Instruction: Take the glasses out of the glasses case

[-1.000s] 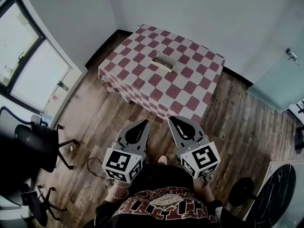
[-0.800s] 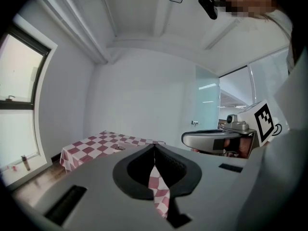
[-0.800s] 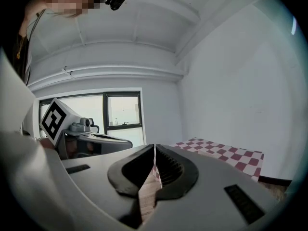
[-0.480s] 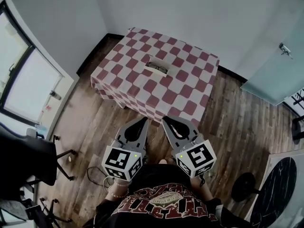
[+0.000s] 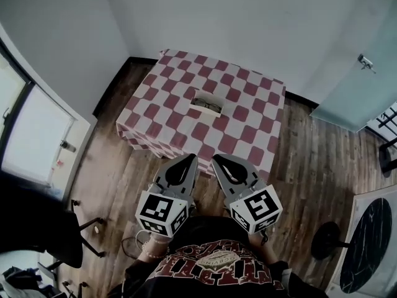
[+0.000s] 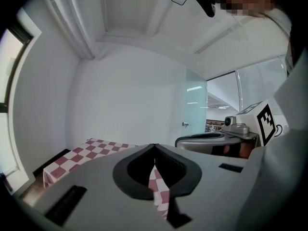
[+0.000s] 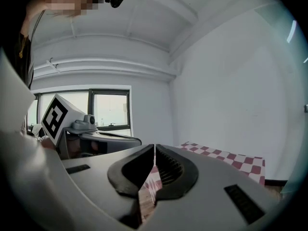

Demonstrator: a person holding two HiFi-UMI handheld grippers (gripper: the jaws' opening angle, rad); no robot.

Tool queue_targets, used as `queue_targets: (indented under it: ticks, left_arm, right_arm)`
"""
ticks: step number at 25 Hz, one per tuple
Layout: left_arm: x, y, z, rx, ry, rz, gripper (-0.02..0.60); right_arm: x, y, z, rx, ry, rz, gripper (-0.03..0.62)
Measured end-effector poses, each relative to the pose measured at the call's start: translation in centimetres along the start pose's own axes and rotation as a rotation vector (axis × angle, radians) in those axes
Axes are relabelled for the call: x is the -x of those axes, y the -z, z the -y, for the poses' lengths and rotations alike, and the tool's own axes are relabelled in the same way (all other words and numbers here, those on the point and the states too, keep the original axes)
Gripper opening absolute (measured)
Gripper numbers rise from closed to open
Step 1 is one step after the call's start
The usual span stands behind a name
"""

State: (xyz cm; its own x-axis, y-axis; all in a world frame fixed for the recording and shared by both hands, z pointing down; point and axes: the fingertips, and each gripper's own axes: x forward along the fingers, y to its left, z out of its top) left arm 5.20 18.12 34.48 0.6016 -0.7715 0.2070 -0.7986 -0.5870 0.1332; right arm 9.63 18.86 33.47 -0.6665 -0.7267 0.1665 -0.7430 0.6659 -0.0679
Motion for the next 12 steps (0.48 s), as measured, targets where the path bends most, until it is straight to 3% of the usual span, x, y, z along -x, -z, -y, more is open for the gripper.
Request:
queue_targets:
  ticks: [12]
  left_arm:
    - [-0.7, -0.1, -5.5, -0.012, 0.096, -0.034, 0.009]
  right_arm:
    - [-5.3, 0.3, -0.4, -0.04, 0.098, -0.01, 0.025]
